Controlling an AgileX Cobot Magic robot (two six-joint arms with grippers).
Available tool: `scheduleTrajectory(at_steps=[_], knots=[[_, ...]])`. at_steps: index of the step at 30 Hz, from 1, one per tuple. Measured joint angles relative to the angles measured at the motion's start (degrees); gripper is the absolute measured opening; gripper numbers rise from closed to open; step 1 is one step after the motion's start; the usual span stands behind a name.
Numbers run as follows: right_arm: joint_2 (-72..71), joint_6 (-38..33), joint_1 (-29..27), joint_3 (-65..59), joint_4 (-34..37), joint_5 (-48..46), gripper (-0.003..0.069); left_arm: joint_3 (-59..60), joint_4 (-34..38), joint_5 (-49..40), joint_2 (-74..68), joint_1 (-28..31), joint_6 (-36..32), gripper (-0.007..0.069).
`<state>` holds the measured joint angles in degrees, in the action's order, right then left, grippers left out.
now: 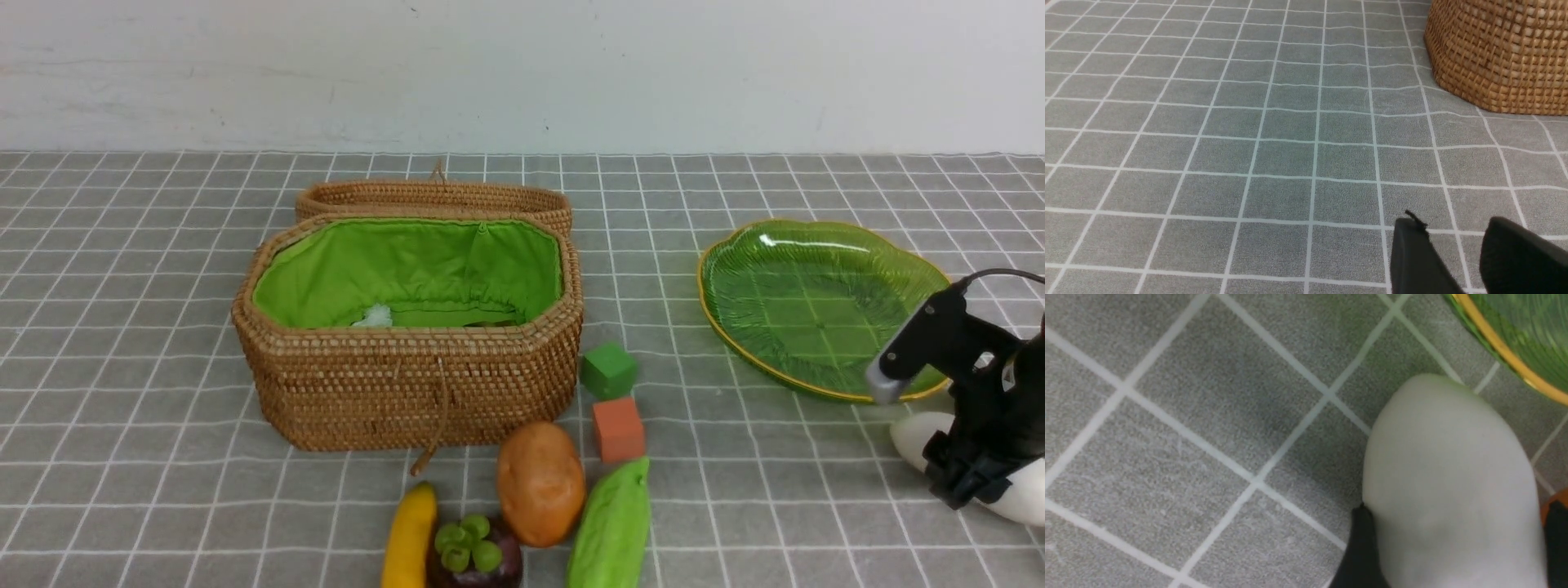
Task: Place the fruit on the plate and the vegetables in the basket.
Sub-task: Take a daikon with your right arm and place it on the basket on the left.
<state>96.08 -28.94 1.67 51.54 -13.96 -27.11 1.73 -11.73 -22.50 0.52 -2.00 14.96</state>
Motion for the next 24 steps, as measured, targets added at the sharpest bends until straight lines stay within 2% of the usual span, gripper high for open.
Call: scheduleTrajectory(at_steps=[6, 7, 8, 9, 10, 11, 13, 15, 16, 18, 20, 22, 24], knots=[[-2.93, 0.00, 0.07, -0.38, 3.58, -5.72, 0.0512, 0.00, 0.00, 0.00, 0.00, 0.00, 0.00, 0.0239], [-4.56, 0.00, 0.07, -0.39, 4.81, -6.97, 0.0480, 0.00, 0.00, 0.00, 0.00, 0.00, 0.00, 0.0239], [-5.91, 0.00, 0.07, -0.16, 5.69, -7.41, 0.0426, 0.00, 0.00, 0.00, 0.00, 0.00, 0.00, 0.0239], [-7.37, 0.00, 0.07, 0.34, 6.69, -7.92, 0.0322, 0.00, 0.00, 0.00, 0.00, 0.00, 0.00, 0.0239], [-8.50, 0.00, 0.07, 0.70, 7.30, -8.18, 0.0270, 0.00, 0.00, 0.00, 0.00, 0.00, 0.00, 0.0239], [-11.09, 0.00, 0.18, 2.67, 10.26, -8.97, 0.0102, 0.00, 0.00, 0.00, 0.00, 0.00, 0.00, 0.0239], [-14.62, -0.14, 0.81, 6.36, 15.02, -10.17, 0.0007, 0.00, 0.00, 0.00, 0.00, 0.00, 0.00, 0.0239], [-16.77, -1.82, 2.44, 11.17, 22.20, -11.63, -0.0016, 0.00, 0.00, 0.00, 0.00, 0.00, 0.00, 0.0239], [-16.90, -2.14, 2.63, 11.61, 22.87, -11.77, -0.0016, 0.00, 0.00, 0.00, 0.00, 0.00, 0.00, 0.0239], [-17.77, -6.93, 5.34, 16.97, 31.59, -13.46, -0.0019, 0.00, 0.00, 0.00, 0.00, 0.00, 0.00, 0.0239], [-17.77, -9.26, 6.95, 19.42, 35.85, -14.23, -0.0019, 0.00, 0.00, 0.00, 0.00, 0.00, 0.00, 0.0239], [-17.77, -9.79, 7.81, 20.59, 37.23, -15.61, -0.0016, 0.00, 0.00, 0.00, 0.00, 0.00, 0.00, 0.0239], [-17.81, -7.45, 8.02, 20.95, 34.85, -19.35, -0.0005, 0.00, 0.00, 0.00, 0.00, 0.00, 0.00, 0.0239]])
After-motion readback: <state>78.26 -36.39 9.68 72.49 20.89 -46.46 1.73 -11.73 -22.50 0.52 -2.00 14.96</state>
